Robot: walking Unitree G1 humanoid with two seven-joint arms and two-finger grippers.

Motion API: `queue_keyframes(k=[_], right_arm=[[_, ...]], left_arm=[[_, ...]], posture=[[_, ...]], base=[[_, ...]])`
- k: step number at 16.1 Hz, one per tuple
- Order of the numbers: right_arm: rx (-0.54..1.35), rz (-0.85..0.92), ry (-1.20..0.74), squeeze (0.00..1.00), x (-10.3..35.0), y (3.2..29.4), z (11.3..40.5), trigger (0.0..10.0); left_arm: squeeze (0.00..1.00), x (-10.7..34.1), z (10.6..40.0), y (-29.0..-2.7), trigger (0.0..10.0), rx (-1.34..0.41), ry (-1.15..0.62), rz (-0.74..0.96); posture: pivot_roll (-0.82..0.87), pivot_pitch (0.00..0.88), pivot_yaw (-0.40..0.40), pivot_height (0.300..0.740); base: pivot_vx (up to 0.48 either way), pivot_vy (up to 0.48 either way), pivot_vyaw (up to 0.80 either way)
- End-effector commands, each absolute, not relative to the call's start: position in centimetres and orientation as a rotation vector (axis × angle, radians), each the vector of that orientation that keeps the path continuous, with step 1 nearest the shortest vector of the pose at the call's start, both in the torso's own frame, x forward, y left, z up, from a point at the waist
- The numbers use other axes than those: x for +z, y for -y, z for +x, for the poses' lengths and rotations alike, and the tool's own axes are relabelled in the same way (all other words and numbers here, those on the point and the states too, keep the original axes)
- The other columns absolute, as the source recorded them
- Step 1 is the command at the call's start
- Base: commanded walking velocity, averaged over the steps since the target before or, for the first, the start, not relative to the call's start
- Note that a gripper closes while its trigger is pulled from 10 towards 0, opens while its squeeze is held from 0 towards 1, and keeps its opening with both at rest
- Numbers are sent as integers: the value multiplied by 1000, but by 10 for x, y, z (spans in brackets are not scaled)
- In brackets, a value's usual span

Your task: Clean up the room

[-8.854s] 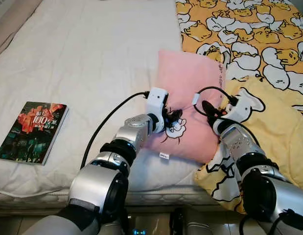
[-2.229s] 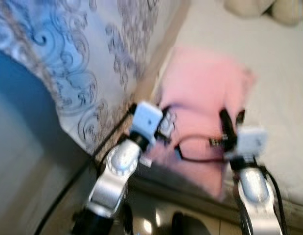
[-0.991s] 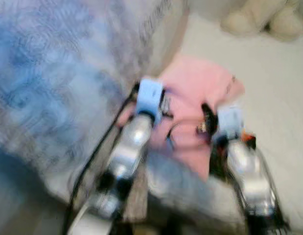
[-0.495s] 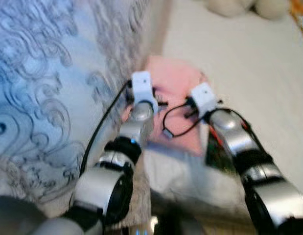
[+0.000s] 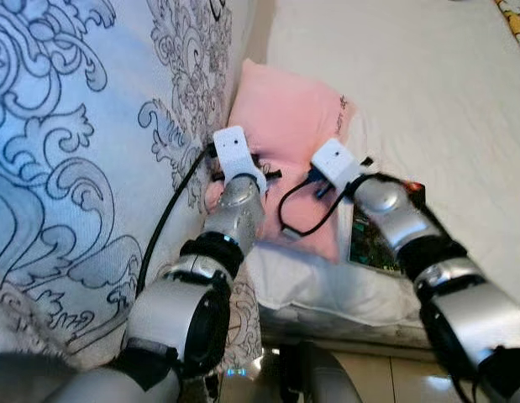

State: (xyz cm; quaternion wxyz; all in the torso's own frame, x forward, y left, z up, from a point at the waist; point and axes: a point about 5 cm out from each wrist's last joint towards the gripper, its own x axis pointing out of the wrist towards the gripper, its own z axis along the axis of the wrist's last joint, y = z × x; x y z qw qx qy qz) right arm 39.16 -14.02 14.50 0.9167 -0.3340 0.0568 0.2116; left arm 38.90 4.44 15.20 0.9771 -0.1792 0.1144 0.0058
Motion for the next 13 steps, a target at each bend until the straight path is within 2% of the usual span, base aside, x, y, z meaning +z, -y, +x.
queue_keyframes(k=[1, 5, 6, 9, 11, 13], right_arm=[[353, -661, -216, 1000, 130, 170, 387, 10000], [331, -534, -122, 1000, 147, 171, 391, 10000], [329, -442, -84, 1000, 146, 174, 385, 10000], [284, -386, -23, 1000, 145, 182, 371, 10000], [250, -361, 41, 1000, 148, 186, 349, 10000], [295, -374, 32, 1000, 144, 187, 334, 10000]], left_arm=[[1000, 167, 367, 31, 10000, -116, -256, -456], [1000, 214, 371, 31, 10000, -164, 16, -308], [1000, 220, 366, 22, 10000, -173, 65, -301], [1000, 227, 353, 14, 10000, -266, 96, -341], [1000, 233, 335, 8, 10000, -351, 114, -351], [1000, 233, 311, 14, 10000, -432, 92, -348]], posture=[[-163, 300, -70, 722], [-134, 285, -82, 722], [-119, 275, -89, 722], [-112, 258, -91, 722], [-101, 236, -87, 722], [-91, 211, -90, 722]], base=[[0, 0, 0], [0, 0, 0], [0, 0, 0], [0, 0, 0], [0, 0, 0], [0, 0, 0]])
